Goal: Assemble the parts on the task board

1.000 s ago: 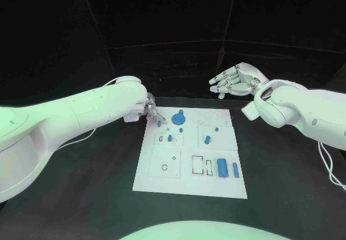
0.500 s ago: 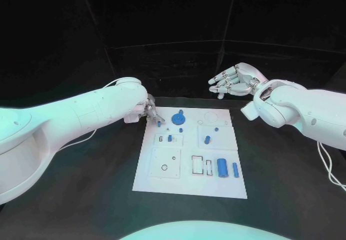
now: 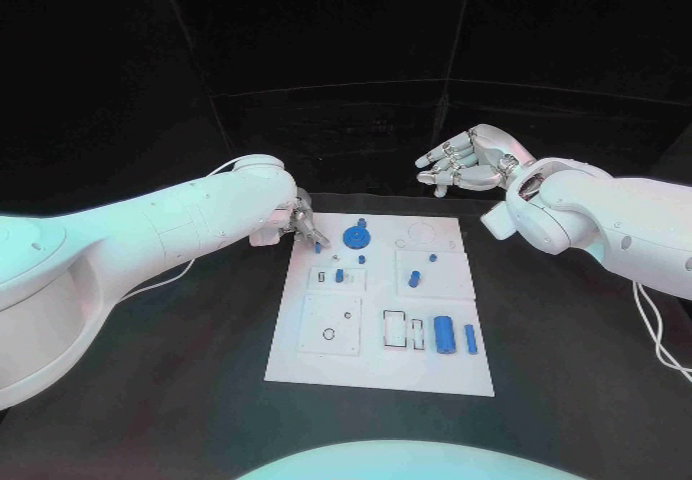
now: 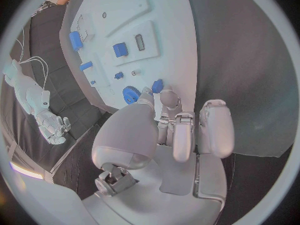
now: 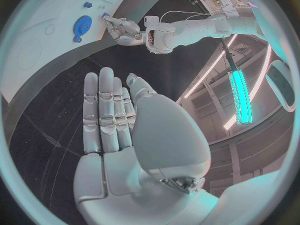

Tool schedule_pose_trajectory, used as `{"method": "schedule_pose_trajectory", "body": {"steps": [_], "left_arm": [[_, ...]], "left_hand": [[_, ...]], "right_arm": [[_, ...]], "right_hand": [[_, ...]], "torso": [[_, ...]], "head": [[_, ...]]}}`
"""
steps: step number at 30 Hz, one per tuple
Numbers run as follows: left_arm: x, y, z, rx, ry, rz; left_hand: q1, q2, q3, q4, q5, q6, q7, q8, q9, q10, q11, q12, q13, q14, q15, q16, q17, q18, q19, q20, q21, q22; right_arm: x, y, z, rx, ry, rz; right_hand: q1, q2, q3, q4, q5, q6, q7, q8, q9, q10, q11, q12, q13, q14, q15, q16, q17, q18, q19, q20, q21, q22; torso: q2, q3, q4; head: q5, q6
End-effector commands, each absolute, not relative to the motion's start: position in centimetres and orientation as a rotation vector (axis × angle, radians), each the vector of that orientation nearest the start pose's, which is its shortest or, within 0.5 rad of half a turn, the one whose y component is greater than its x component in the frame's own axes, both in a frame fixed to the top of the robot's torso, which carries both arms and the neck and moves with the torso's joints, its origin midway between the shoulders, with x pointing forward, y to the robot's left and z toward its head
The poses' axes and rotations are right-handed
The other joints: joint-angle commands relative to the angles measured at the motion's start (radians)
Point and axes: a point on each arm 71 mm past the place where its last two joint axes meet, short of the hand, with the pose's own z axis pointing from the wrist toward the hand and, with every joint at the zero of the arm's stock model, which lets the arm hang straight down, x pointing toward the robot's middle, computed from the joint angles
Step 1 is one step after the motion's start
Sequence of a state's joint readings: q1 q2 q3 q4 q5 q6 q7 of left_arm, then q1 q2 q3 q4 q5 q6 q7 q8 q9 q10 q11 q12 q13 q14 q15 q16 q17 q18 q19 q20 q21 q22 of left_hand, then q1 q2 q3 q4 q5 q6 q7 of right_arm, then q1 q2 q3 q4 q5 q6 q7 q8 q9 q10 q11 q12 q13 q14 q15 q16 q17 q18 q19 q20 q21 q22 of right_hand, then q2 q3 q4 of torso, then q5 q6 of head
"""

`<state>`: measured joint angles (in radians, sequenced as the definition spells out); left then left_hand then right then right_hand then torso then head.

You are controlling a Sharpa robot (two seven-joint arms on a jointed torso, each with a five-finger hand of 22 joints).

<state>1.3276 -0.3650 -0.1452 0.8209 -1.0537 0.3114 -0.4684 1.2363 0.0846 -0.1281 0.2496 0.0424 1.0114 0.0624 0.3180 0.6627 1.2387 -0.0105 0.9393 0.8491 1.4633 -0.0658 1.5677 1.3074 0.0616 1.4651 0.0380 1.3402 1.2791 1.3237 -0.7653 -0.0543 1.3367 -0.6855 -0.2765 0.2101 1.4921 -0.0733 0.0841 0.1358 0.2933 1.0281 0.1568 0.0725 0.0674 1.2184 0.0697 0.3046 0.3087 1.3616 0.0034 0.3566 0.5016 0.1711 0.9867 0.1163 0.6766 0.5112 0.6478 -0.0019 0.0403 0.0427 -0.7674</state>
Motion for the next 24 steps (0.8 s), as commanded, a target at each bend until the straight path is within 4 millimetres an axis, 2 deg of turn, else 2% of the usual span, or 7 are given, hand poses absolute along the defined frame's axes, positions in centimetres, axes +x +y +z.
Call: {"method": "schedule_pose_trajectory", "body": {"steps": [1, 8, 18, 24], "left_arm": [[58.88, 17.3, -21.81, -0.155, 2.356, -0.197], [58.93, 17.03, -21.75, -0.148, 2.345, -0.223], [58.86, 16.85, -21.78, -0.156, 2.353, -0.267], [58.82, 17.12, -21.71, -0.19, 2.338, -0.294]], "left_hand": [[0.017, 0.001, 0.003, -0.012, 0.006, 0.006, 0.0, 0.005, 0.0, 0.007, 0.0, 0.004, -0.001, 0.107, -0.007, 0.003, 0.263, 0.003, 0.012, -0.004, 0.004, 0.0], [0.063, 0.025, 0.03, -0.039, 0.007, 0.002, -0.002, 0.006, 0.0, 0.007, -0.002, 0.001, -0.006, 0.107, -0.008, 0.003, 0.263, 0.004, 0.011, -0.005, 0.001, -0.002], [0.201, 0.072, 0.137, -0.138, 0.007, -0.012, -0.012, 0.004, -0.003, 0.003, -0.012, -0.013, -0.018, 0.107, -0.015, 0.003, 0.263, 0.005, 0.009, -0.01, -0.003, -0.003], [0.217, 0.066, 0.193, -0.168, 0.007, -0.013, -0.011, 0.015, 0.007, 0.009, -0.011, -0.019, -0.024, 0.107, -0.014, 0.003, 0.263, 0.005, 0.008, -0.011, -0.005, -0.004]], "right_arm": [[53.65, -21.24, -13.08, 0.383, 1.567, 1.157], [53.64, -21.2, -13.08, 0.382, 1.568, 1.159], [53.65, -21.21, -13.09, 0.383, 1.57, 1.158], [53.66, -21.26, -13.1, 0.383, 1.569, 1.157]], "right_hand": [[-0.007, 0.003, 0.004, 0.005, 0.004, 0.002, 0.001, -0.004, 0.0, 0.005, 0.001, -0.006, -0.001, 0.007, 0.002, -0.005, 0.001, 0.011, 0.008, 0.001, -0.006, -0.001], [-0.007, 0.003, 0.004, 0.005, 0.004, 0.002, 0.001, -0.004, 0.0, 0.005, 0.001, -0.006, -0.001, 0.007, 0.002, -0.005, 0.001, 0.011, 0.008, 0.001, -0.006, -0.001], [-0.006, 0.004, 0.005, 0.005, 0.005, 0.002, 0.001, -0.004, 0.0, 0.005, 0.001, -0.006, -0.001, 0.008, 0.002, -0.005, 0.002, 0.011, 0.008, 0.001, -0.007, -0.001], [-0.006, 0.004, 0.006, 0.004, 0.005, 0.002, 0.001, -0.004, 0.0, 0.005, 0.001, -0.006, -0.002, 0.009, 0.002, -0.006, 0.002, 0.011, 0.009, 0.001, -0.007, -0.001]], "torso": [[0.0, 0.0002, -0.0002], [0.0, 0.0, 0.0005], [0.0, -0.0002, 0.0013], [0.0, -0.0003, 0.0029]], "head": [[-0.001, 0.0], [-0.002, -0.002], [-0.002, 0.0], [-0.002, 0.001]]}}
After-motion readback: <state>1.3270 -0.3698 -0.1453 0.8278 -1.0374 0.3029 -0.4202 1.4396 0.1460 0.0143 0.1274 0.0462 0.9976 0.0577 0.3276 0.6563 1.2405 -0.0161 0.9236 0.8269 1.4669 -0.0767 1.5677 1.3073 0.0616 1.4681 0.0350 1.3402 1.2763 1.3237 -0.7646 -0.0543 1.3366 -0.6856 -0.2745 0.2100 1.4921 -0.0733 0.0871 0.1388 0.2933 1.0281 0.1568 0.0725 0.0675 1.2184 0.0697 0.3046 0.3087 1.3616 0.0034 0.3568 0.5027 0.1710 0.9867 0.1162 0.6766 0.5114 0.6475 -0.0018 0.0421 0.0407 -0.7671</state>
